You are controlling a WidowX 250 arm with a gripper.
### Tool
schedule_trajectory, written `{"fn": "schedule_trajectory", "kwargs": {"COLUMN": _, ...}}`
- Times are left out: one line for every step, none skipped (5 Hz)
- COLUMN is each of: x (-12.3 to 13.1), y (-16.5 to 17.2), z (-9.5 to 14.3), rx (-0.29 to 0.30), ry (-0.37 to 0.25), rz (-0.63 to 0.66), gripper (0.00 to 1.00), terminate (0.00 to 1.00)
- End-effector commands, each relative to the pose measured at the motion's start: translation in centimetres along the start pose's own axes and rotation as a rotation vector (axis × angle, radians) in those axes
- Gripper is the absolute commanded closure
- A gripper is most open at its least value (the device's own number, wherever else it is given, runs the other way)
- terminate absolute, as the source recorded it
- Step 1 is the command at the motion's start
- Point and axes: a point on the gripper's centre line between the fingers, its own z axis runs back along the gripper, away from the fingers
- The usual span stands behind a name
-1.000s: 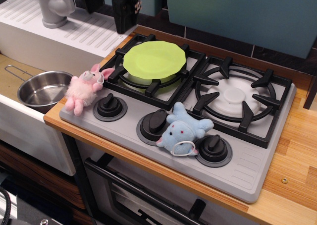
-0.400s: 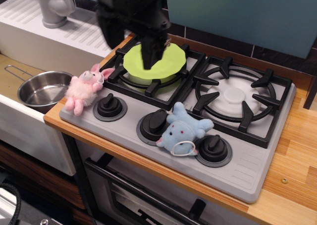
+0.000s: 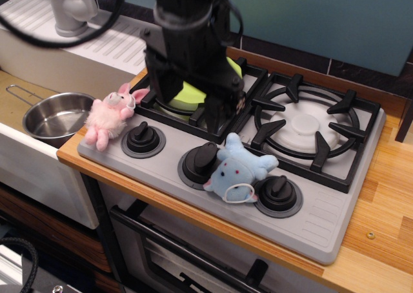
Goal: End effector reaching stuffedhippo
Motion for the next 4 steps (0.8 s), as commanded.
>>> {"fn": "schedule_trajectory", "kwargs": {"x": 0.2, "y": -2.7, "z": -0.9, "rx": -0.014, "ry": -0.108, "rz": 0.003, "gripper": 0.00, "terminate": 0.00}}
{"fn": "schedule_trajectory", "kwargs": {"x": 0.4, "y": -3.9, "z": -1.7, "rx": -0.014, "ry": -0.129, "rz": -0.002, "gripper": 0.00, "terminate": 0.00}}
{"fn": "schedule_trajectory", "kwargs": {"x": 1.1, "y": -5.0, "z": -2.5, "rx": -0.029, "ry": -0.152, "rz": -0.017, "gripper": 0.00, "terminate": 0.00}}
{"fn": "schedule_trajectory", "kwargs": {"x": 1.5, "y": -5.4, "z": -3.3, "rx": -0.032, "ry": -0.167, "rz": -0.030, "gripper": 0.00, "terminate": 0.00}}
